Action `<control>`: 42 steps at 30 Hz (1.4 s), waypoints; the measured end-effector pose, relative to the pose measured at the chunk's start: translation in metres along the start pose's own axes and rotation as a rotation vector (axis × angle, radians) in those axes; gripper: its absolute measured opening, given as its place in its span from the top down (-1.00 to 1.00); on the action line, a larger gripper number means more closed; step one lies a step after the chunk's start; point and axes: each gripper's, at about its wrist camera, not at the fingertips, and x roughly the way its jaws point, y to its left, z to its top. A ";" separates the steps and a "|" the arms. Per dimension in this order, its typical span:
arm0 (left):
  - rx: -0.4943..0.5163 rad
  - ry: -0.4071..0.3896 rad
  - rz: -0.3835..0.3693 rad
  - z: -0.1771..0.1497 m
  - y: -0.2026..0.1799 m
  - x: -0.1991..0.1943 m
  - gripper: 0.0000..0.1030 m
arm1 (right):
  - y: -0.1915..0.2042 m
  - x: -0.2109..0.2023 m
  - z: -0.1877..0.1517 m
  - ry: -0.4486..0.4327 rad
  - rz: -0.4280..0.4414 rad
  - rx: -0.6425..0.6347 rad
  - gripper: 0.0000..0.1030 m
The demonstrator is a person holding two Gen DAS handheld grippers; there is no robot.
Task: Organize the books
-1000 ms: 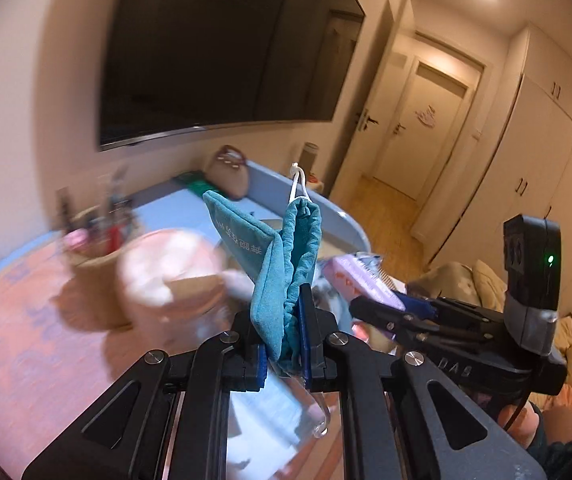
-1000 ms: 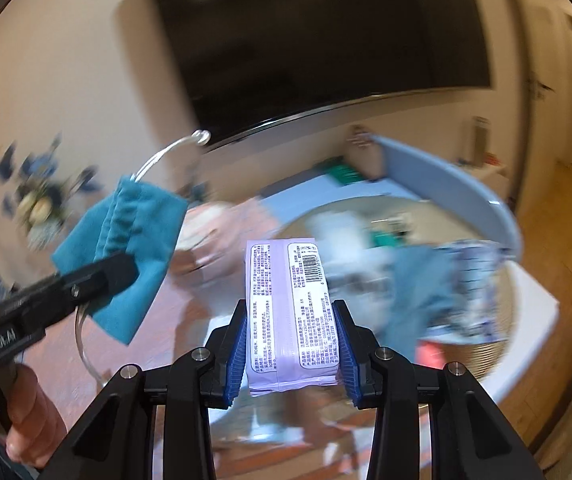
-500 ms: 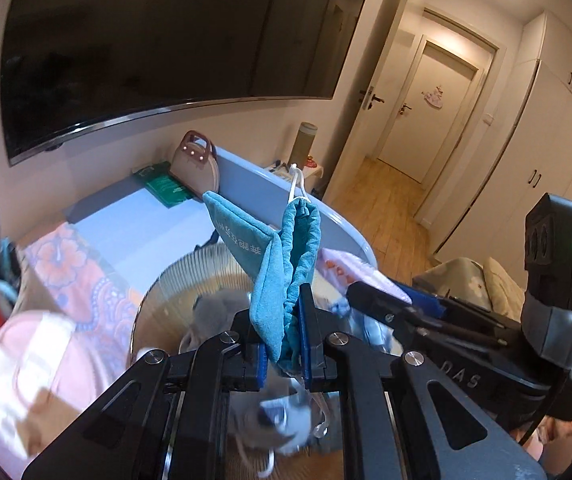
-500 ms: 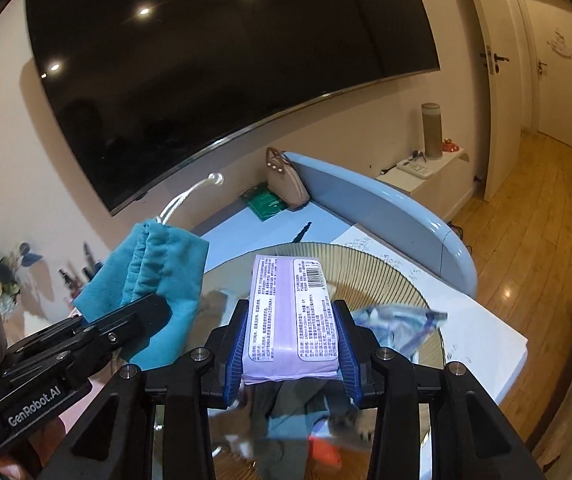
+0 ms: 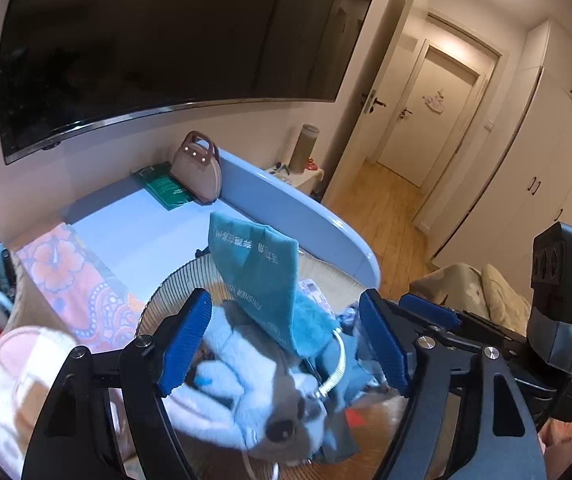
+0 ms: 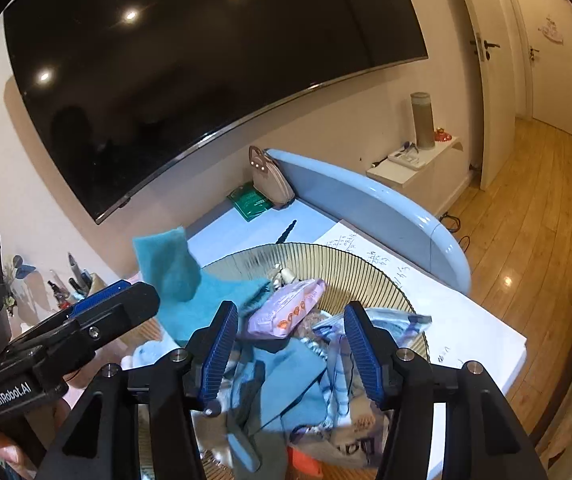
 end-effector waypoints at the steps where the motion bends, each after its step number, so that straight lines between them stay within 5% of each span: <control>1: -0.001 -0.004 -0.004 0.000 0.000 -0.003 -0.45 | 0.003 -0.004 -0.002 -0.004 0.002 -0.004 -0.13; 14: -0.065 -0.100 0.044 -0.034 0.027 -0.099 -0.45 | 0.060 -0.049 -0.033 -0.009 0.057 -0.097 -0.16; 17: -0.077 -0.140 0.138 -0.057 0.042 -0.139 -0.52 | 0.087 -0.055 -0.046 -0.003 0.095 -0.132 -0.16; 22: -0.071 -0.235 0.396 -0.098 0.063 -0.208 -0.75 | 0.153 -0.054 -0.078 0.057 0.173 -0.241 -0.16; 25: -0.083 -0.269 0.479 -0.123 0.077 -0.248 -0.79 | 0.202 -0.058 -0.103 0.079 0.220 -0.329 -0.16; 27: -0.100 -0.294 0.550 -0.140 0.086 -0.273 -0.99 | 0.238 -0.061 -0.120 0.087 0.248 -0.397 -0.16; 31: -0.118 -0.330 0.677 -0.169 0.103 -0.310 -0.98 | 0.308 -0.066 -0.151 0.089 0.319 -0.506 -0.16; 35: -0.154 -0.338 0.779 -0.195 0.128 -0.343 -0.98 | 0.354 -0.059 -0.184 0.072 0.357 -0.554 -0.42; 42: -0.259 -0.271 0.895 -0.235 0.181 -0.347 -0.98 | 0.395 -0.022 -0.228 0.101 0.339 -0.591 -0.42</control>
